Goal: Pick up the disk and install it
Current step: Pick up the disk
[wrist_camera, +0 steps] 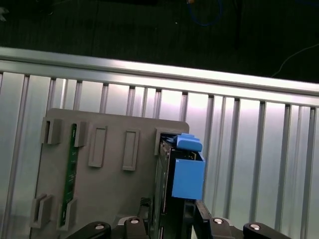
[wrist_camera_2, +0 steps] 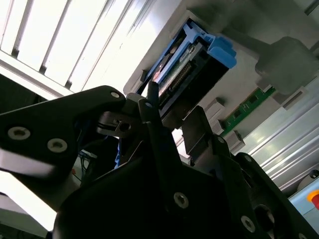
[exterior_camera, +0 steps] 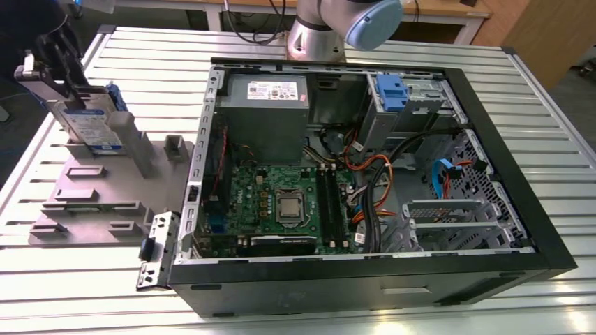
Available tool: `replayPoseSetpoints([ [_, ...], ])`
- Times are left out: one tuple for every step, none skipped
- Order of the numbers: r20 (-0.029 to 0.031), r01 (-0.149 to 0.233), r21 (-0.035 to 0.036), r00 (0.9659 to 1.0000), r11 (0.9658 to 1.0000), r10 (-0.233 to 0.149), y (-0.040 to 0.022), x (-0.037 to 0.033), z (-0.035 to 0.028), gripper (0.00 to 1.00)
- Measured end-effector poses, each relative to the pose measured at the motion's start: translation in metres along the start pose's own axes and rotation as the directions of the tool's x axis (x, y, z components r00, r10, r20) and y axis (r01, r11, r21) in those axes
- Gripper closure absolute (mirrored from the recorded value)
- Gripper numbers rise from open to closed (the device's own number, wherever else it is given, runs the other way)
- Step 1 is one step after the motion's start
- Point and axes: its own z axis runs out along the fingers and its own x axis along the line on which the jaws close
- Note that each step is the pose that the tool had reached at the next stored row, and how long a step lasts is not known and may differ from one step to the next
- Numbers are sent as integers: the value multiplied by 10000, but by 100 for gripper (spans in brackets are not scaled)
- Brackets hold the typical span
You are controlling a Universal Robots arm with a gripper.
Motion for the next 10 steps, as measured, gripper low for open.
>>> replayPoseSetpoints([
  [1, -2, 2, 10000, 10000, 2, 0, 0, -1, 54],
  [1, -4, 1, 10000, 10000, 4, 0, 0, -1, 54],
  [0, -6, 1, 10000, 10000, 6, 0, 0, -1, 54],
  [1, -7, 2, 10000, 10000, 7, 0, 0, -1, 54],
  [0, -9, 2, 10000, 10000, 9, 0, 0, -1, 54],
  [1, -11, 2, 10000, 10000, 11, 0, 0, -1, 54],
  [0, -12, 1, 10000, 10000, 12, 0, 0, -2, 55],
  [0, -15, 1, 10000, 10000, 15, 0, 0, -2, 55],
  [0, -16, 1, 10000, 10000, 16, 0, 0, -2, 55],
  [1, -17, 1, 10000, 10000, 17, 0, 0, -2, 62],
])
